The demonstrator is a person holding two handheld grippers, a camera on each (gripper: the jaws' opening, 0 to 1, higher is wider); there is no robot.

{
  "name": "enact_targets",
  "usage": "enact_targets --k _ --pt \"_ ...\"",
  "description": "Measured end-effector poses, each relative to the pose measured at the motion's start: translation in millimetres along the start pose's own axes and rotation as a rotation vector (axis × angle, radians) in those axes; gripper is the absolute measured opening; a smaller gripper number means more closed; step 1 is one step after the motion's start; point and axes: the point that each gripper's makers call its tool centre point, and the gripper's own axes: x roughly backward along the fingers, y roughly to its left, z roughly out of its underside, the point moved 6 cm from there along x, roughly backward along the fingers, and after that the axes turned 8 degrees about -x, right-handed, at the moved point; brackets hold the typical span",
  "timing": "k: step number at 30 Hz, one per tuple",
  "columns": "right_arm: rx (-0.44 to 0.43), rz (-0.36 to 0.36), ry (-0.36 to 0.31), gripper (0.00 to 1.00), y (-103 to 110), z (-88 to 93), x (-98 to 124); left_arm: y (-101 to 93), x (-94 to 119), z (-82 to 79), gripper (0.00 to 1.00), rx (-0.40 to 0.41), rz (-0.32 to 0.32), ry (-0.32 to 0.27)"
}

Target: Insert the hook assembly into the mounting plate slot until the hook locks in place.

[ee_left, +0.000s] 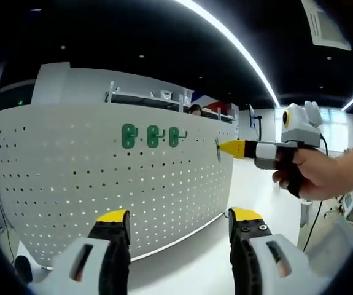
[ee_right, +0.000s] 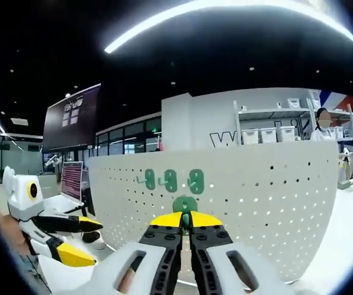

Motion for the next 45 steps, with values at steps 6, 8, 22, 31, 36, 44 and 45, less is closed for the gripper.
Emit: enact_targets --k 6,8,22,31,36,44,45 --pt "-0.023 0.029 -0.009 0.01 -11.8 -3.2 -4.9 5.5 7.3 4.3 0.68 0.045 -0.032 0.012" --pt "-0.028 0.037 -0.009 0.01 -14.9 -2.8 -5.1 6.4 8.9 3.5 0.68 0.045 -0.039 0.001" --pt "0.006 0.088 -0.063 0.01 -28.6 -12.4 -21.4 10.9 20.9 1.6 0.67 0.038 -0.060 0.002" --pt "0.025 0.090 -0.092 0.01 -33.0 -19.4 -32.7 12.8 27.2 3.9 0.67 0.035 -0.069 0.017" --pt "0.029 0.109 -0.109 0.01 -36.9 -23.7 -40.0 13.3 29.9 3.5 0.66 0.036 -0.072 0.018" --pt "0.038 0.120 -0.132 0.01 -35.2 -27.7 -53.0 15.9 32.4 2.5 0.66 0.035 -0.082 0.016" --pt "0.038 0.119 -0.132 0.01 -35.5 -27.6 -54.5 16.0 32.7 2.5 0.66 0.036 -0.082 0.017"
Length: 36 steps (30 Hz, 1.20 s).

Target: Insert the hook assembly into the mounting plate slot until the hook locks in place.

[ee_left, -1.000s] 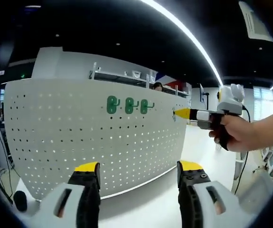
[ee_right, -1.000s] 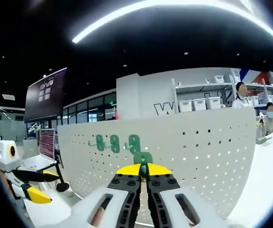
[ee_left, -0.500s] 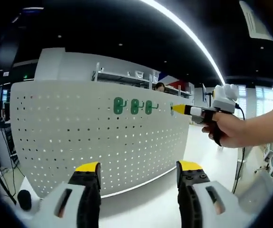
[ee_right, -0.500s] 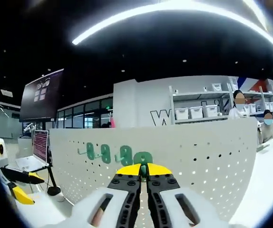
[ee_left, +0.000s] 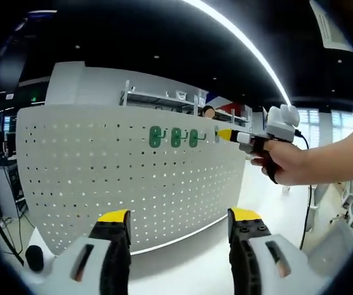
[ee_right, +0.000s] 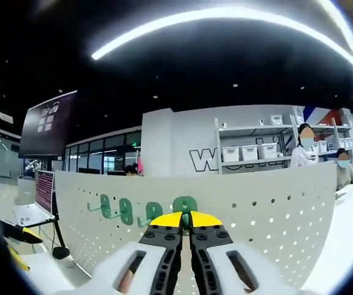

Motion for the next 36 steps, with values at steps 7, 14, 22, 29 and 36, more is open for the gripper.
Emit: enact_targets --k 7,14,22,29,36 --pt "-0.005 0.009 0.010 0.01 -8.4 0.8 -8.5 2.6 2.6 0.6 0.65 -0.007 -0.006 0.013" --pt "-0.004 0.000 0.018 0.01 -8.9 5.6 -16.2 8.5 5.2 -0.2 0.65 0.000 -0.023 0.014" --pt "-0.016 0.008 0.039 0.01 -10.2 12.5 -19.0 12.4 6.1 5.2 0.65 0.001 -0.028 0.033" --pt "-0.008 0.021 0.024 0.01 -8.2 15.2 -20.9 13.7 6.5 9.5 0.64 0.010 -0.029 0.045" --pt "0.013 0.078 -0.011 0.01 -4.6 17.4 -23.3 13.5 7.2 10.9 0.63 0.006 -0.024 0.054"
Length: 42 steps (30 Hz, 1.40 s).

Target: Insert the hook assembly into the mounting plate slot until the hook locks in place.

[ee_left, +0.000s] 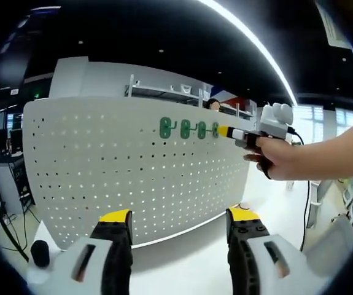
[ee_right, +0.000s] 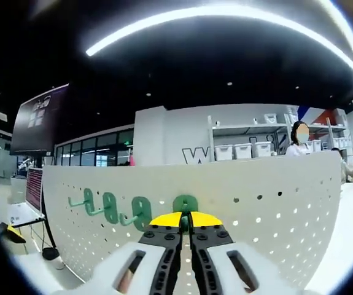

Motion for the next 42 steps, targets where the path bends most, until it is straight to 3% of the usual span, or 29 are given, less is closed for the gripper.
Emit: enact_targets --k 7,20,27,33,38,42 --pt "-0.022 0.034 -0.026 0.02 0.9 2.2 0.2 0.6 1.4 0.8 0.62 0.002 0.001 0.005" --pt "-0.023 0.017 -0.006 0.02 0.1 1.0 0.5 2.8 4.0 0.9 0.62 0.001 -0.005 0.002" --pt "-0.085 -0.012 0.007 0.21 -2.3 0.1 9.0 2.2 4.4 1.3 0.62 0.005 -0.007 0.000" --pt "-0.089 -0.018 0.024 0.22 -5.6 -1.0 10.7 -0.2 2.8 0.7 0.62 0.000 -0.001 -0.002" --pt "-0.096 -0.043 0.036 0.23 -4.6 -1.1 11.4 1.6 3.5 -0.3 0.62 -0.003 -0.010 -0.006" --pt "-0.116 -0.154 0.068 0.29 -2.5 -1.0 16.1 2.7 3.9 -3.9 0.62 -0.009 -0.013 -0.014"
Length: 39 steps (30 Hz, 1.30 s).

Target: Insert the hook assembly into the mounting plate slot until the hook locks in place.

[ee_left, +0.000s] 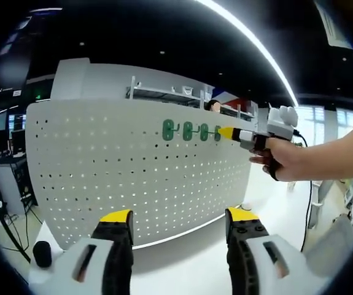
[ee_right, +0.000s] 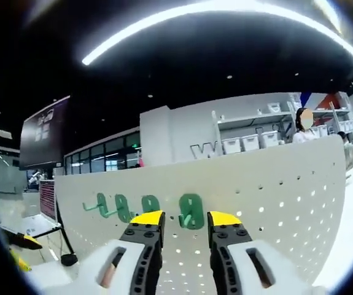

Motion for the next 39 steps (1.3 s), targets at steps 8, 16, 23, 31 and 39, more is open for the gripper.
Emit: enact_targets --k 8,16,23,31,39 --pt "0.053 -0.139 0.064 0.31 7.7 3.8 14.8 0.3 -1.2 -0.3 0.63 0.006 -0.006 -0.007" --pt "0.088 -0.158 0.101 0.31 12.0 10.9 19.2 -1.5 -2.3 -2.7 0.63 0.002 0.002 -0.015" --pt "0.104 -0.180 0.118 0.32 10.8 13.1 27.3 -2.2 -1.9 -2.9 0.63 0.006 0.006 -0.019" --pt "0.097 -0.219 0.160 0.34 10.9 23.6 42.3 0.3 -2.2 -4.9 0.65 0.000 0.007 -0.039" --pt "0.084 -0.232 0.172 0.36 12.0 24.5 59.6 1.3 -2.2 -7.0 0.66 -0.013 0.017 -0.048"
